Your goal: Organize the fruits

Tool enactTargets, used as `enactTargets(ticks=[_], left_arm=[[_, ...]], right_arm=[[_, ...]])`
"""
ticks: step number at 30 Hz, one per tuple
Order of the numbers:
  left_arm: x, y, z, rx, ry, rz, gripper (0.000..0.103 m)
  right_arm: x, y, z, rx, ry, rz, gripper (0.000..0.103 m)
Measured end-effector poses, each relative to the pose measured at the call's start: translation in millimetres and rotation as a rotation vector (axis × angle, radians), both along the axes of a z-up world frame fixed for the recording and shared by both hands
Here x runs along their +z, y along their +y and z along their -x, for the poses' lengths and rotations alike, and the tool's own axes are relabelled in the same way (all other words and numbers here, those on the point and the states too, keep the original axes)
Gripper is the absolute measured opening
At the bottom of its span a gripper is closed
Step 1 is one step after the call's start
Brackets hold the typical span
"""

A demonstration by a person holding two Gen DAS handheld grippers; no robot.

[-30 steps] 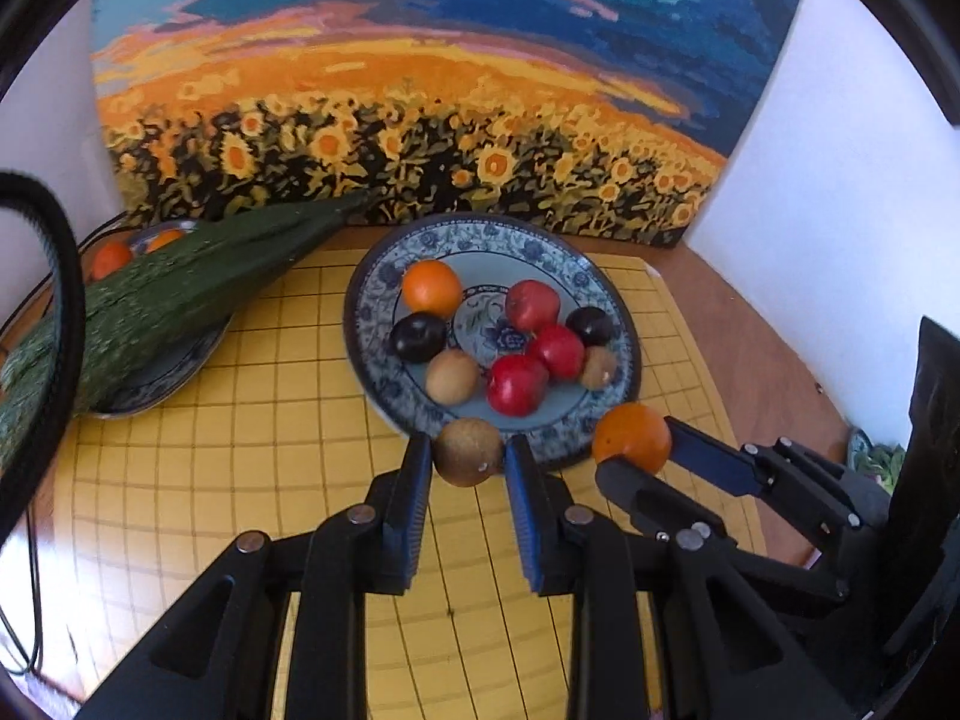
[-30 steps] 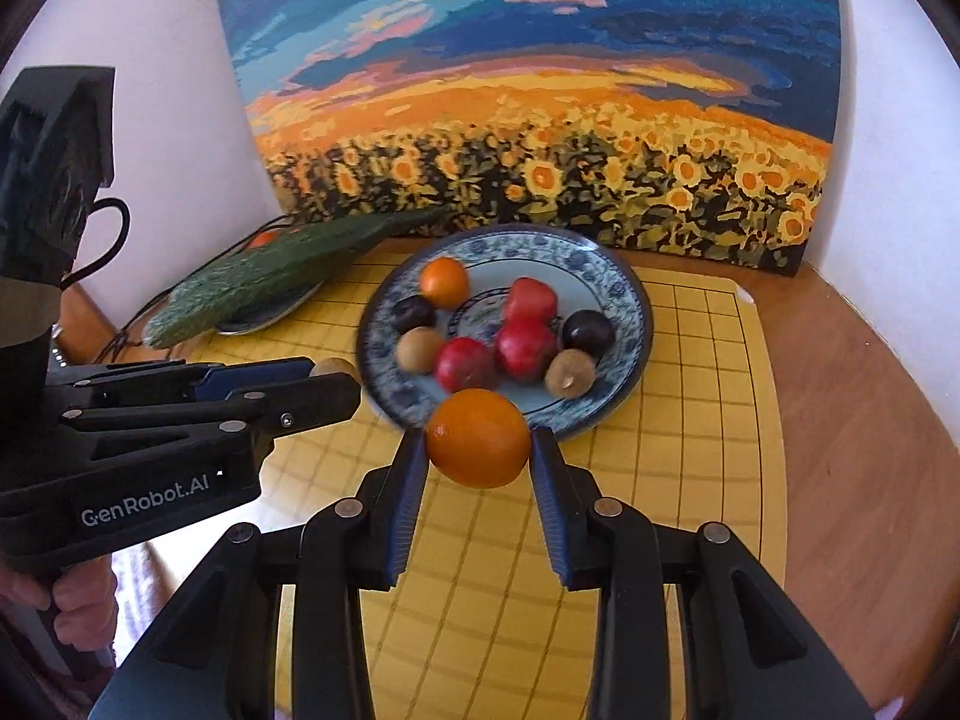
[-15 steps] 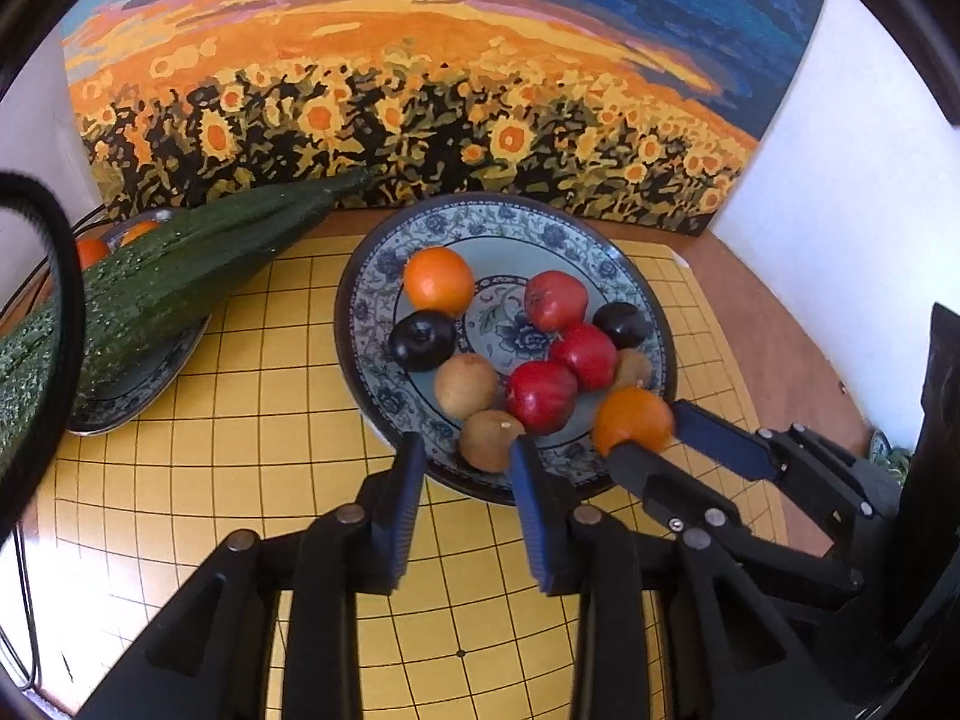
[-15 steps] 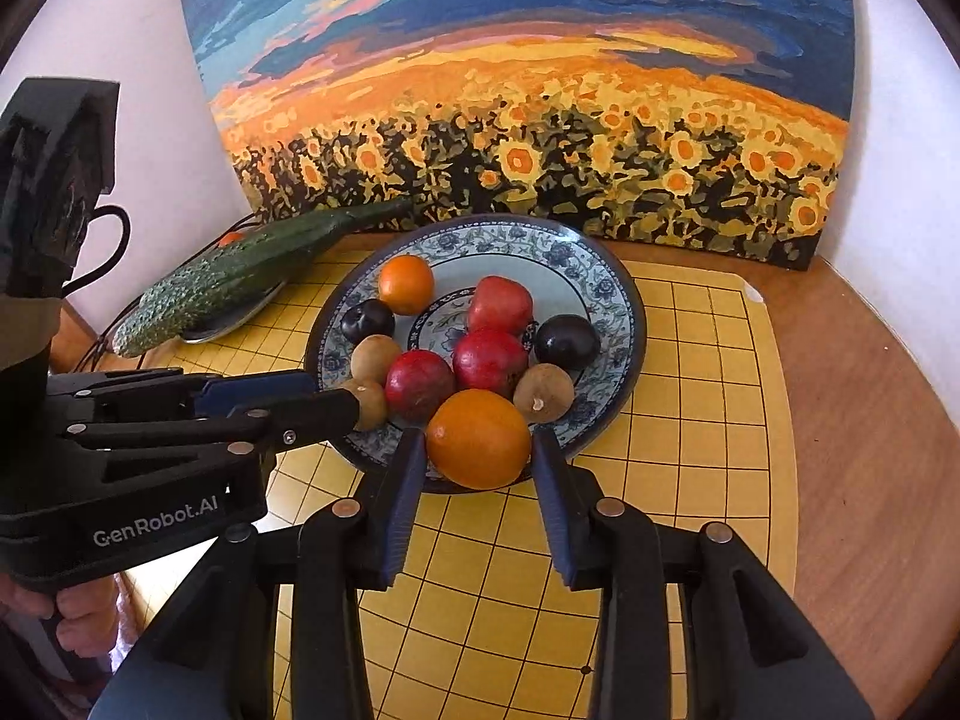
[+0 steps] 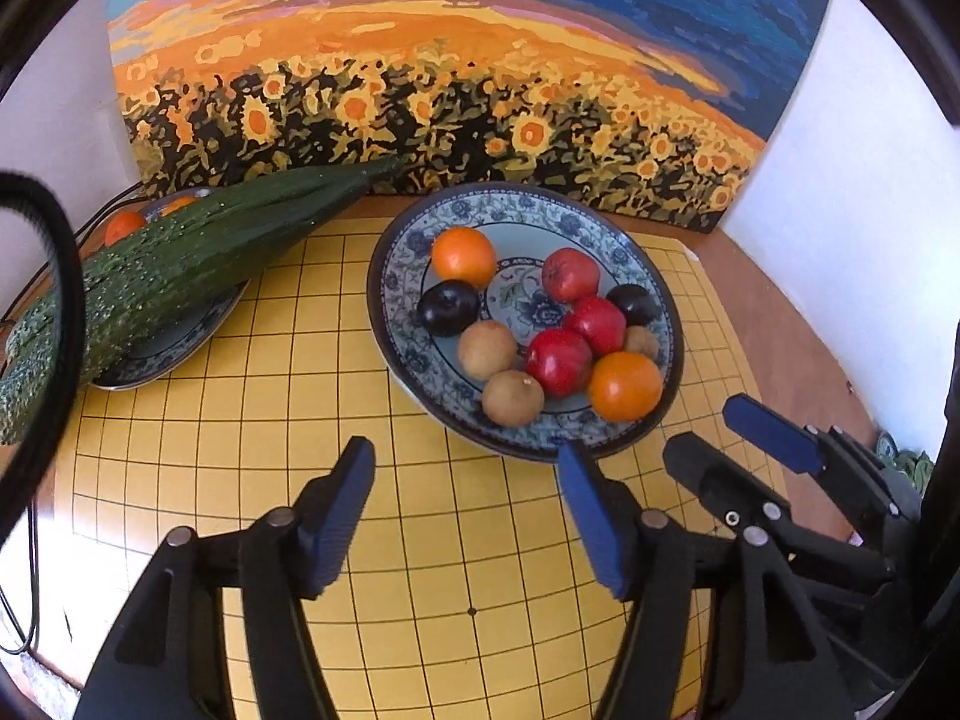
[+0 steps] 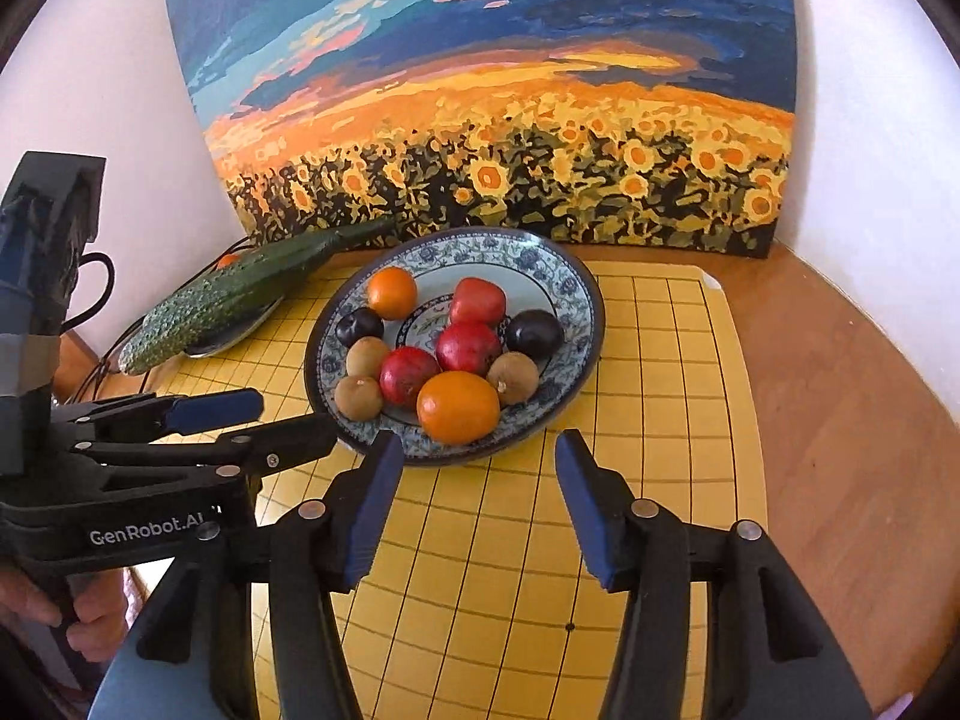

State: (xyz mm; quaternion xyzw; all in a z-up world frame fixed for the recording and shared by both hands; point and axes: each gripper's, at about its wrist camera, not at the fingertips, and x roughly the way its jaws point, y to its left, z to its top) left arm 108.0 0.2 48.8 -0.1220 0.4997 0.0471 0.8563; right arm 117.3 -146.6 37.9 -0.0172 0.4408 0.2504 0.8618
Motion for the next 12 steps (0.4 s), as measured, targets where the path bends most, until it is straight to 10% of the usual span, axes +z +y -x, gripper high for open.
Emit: enactTargets(ticks=[12], left_arm=[[-6.2,2.6,12.8,0.026,0.038,-0.005,0.071]], right_arm=[[-7.2,-8.3,7.3,-0.025,0.025,0.015,0.054]])
